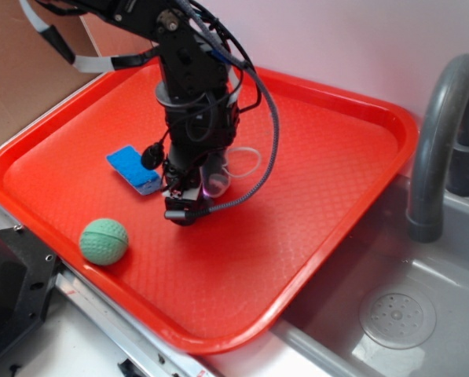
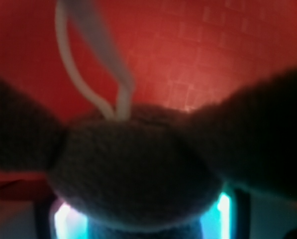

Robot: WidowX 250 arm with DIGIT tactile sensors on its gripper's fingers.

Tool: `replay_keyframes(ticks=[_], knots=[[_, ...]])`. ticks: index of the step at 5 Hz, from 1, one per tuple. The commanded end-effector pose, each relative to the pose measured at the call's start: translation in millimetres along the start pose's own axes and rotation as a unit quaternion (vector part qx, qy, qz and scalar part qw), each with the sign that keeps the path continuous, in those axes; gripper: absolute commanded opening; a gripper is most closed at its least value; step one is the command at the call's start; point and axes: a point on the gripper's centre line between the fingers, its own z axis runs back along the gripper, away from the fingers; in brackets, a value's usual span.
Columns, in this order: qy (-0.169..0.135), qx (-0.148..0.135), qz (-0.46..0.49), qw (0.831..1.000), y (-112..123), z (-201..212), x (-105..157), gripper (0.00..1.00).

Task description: Grab the gray animal.

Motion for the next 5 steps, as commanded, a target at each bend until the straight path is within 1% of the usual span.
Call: replay_keyframes(ticks=[1,2,3,4,5], knots=[[-0.022,0.01,0.13,0.991,2.1,64.6,-10.5,0.0],[-0.036,-0.007,0.252,0.967,5.8,110.5,-32.2,0.0],[-0.05,-0.007,0.371,0.927,3.3,138.1,-55.0,0.0],[-0.056,-0.02,0.425,0.903,2.7,152.9,-68.2,0.0],[-0.038,-0.011,0.426,0.904,6.5,149.9,-64.9,0.0]])
